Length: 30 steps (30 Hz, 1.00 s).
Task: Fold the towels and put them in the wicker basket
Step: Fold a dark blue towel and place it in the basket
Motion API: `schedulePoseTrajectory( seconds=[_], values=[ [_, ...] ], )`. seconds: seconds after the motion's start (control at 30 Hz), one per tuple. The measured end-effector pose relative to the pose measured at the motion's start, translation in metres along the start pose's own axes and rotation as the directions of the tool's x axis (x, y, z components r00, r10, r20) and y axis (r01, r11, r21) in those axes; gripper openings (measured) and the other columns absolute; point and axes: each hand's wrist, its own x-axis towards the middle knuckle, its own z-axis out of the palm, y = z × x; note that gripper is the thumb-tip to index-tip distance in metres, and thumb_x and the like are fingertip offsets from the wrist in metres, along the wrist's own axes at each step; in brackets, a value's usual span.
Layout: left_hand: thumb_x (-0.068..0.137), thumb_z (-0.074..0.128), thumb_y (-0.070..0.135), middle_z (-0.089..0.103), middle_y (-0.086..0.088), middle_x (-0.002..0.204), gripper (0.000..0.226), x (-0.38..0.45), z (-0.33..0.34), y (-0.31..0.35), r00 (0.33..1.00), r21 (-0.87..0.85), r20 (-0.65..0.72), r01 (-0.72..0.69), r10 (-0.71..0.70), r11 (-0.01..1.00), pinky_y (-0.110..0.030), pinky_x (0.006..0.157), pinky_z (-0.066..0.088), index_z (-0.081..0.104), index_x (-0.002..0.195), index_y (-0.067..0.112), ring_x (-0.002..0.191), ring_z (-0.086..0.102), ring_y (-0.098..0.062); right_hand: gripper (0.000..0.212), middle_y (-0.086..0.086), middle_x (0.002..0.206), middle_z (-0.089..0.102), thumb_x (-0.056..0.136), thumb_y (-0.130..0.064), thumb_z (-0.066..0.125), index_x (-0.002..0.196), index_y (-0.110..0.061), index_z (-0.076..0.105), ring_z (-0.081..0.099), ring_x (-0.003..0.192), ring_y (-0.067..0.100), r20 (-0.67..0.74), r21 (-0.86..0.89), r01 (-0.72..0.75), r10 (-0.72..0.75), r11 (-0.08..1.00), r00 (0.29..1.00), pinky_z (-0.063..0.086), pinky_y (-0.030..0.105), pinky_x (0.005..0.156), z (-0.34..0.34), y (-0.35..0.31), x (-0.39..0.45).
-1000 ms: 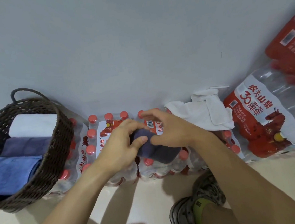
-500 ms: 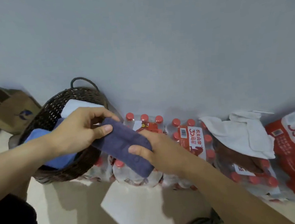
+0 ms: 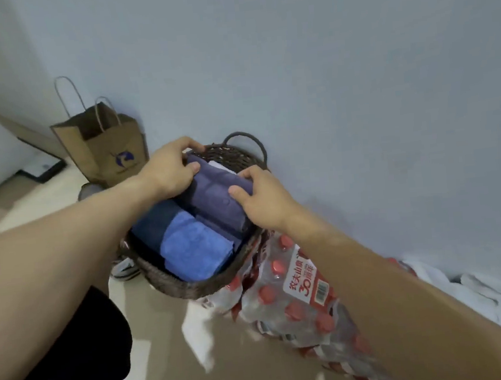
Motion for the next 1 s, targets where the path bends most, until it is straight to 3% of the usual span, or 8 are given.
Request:
schedulePoseTrajectory(
  seconds=[0.13,0.27,0.33,0.47,0.6,0.73,0.9,1.0],
  values=[
    [0.093,0.054,0.007,0.065,-0.006,0.110,0.024,0.002,0.014,-0.025,0.988,0.135,0.151,0.020,-0.040,0.991,-0.022,0.083,0.038,0.065,0.114,0.013,0.098,0.055,-0.020,0.037,0.012,0.121,0.062,0.098,-0.036,0.054,0.125,-0.010,0.051,0.057,0.108,0.027,0.222,-0.247,0.028,0.029,0.969,0.975,0.035,0.026,0.076,0.017,0.000,0.010],
    [0.092,0.054,0.007,0.067,-0.005,0.106,0.022,0.005,0.014,-0.030,0.979,0.172,0.199,-0.005,-0.030,0.985,-0.029,0.082,0.043,0.067,0.107,0.016,0.097,0.058,-0.022,0.046,0.013,0.126,0.054,0.095,-0.041,0.057,0.129,-0.011,0.048,0.053,0.113,0.031,0.278,-0.452,0.092,0.042,0.887,0.960,0.041,0.033,0.082,0.015,-0.006,0.018],
    [0.093,0.055,0.009,0.067,-0.006,0.106,0.021,0.005,0.013,-0.030,0.979,0.195,0.201,-0.016,-0.024,0.981,-0.029,0.082,0.043,0.067,0.109,0.016,0.097,0.058,-0.022,0.053,0.011,0.126,0.048,0.089,-0.040,0.067,0.132,-0.016,0.048,0.051,0.111,0.028,0.234,-0.444,0.153,-0.050,0.883,0.971,0.045,0.039,0.094,0.011,-0.009,0.018],
    [0.093,0.056,0.016,0.061,-0.013,0.111,0.020,-0.001,0.014,-0.022,0.989,0.371,0.146,-0.061,0.007,0.927,-0.031,0.076,0.040,0.059,0.112,0.011,0.100,0.058,-0.030,0.041,0.007,0.105,0.062,0.085,-0.031,0.075,0.119,-0.017,0.059,0.054,0.083,0.018,0.265,-0.304,0.223,-0.142,0.926,0.954,0.046,0.031,0.079,0.012,-0.010,0.015],
    [0.091,0.057,0.026,0.051,-0.009,0.116,0.030,-0.013,0.015,-0.005,0.949,0.591,0.138,-0.308,0.283,0.746,-0.035,0.081,0.039,0.056,0.120,0.018,0.109,0.050,-0.029,0.041,0.006,0.104,0.062,0.085,-0.030,0.075,0.121,-0.016,0.059,0.056,0.086,0.021,0.272,-0.275,0.217,-0.141,0.937,0.952,0.044,0.029,0.077,0.016,-0.006,0.015],
    [0.090,0.065,0.029,0.053,-0.002,0.115,0.032,-0.022,0.008,-0.015,0.903,0.406,0.351,-0.384,0.246,0.829,-0.039,0.095,0.042,0.064,0.121,0.023,0.110,0.050,-0.023,0.045,0.003,0.105,0.056,0.080,-0.035,0.079,0.117,-0.021,0.059,0.053,0.085,0.017,0.225,-0.291,0.249,-0.187,0.924,0.956,0.045,0.032,0.077,0.012,-0.002,0.014],
    [0.085,0.072,0.033,0.053,-0.003,0.111,0.036,-0.022,0.002,-0.031,0.914,0.287,0.317,-0.347,0.254,0.893,-0.036,0.092,0.045,0.066,0.119,0.022,0.102,0.056,-0.021,0.024,-0.007,0.072,0.063,0.075,-0.035,0.084,0.083,-0.022,0.065,0.052,0.060,0.003,0.251,-0.234,0.261,-0.201,0.936,0.947,0.039,0.018,0.060,0.014,0.002,0.013],
    [0.084,0.073,0.035,0.053,-0.002,0.114,0.038,-0.020,0.005,-0.036,0.908,0.265,0.335,-0.346,0.250,0.900,-0.037,0.096,0.044,0.065,0.120,0.023,0.106,0.053,-0.020,0.032,-0.003,0.080,0.066,0.069,-0.040,0.087,0.086,-0.020,0.068,0.057,0.066,0.010,0.225,-0.206,0.189,-0.141,0.960,0.964,0.049,0.024,0.066,0.014,0.009,0.013]
  ],
)
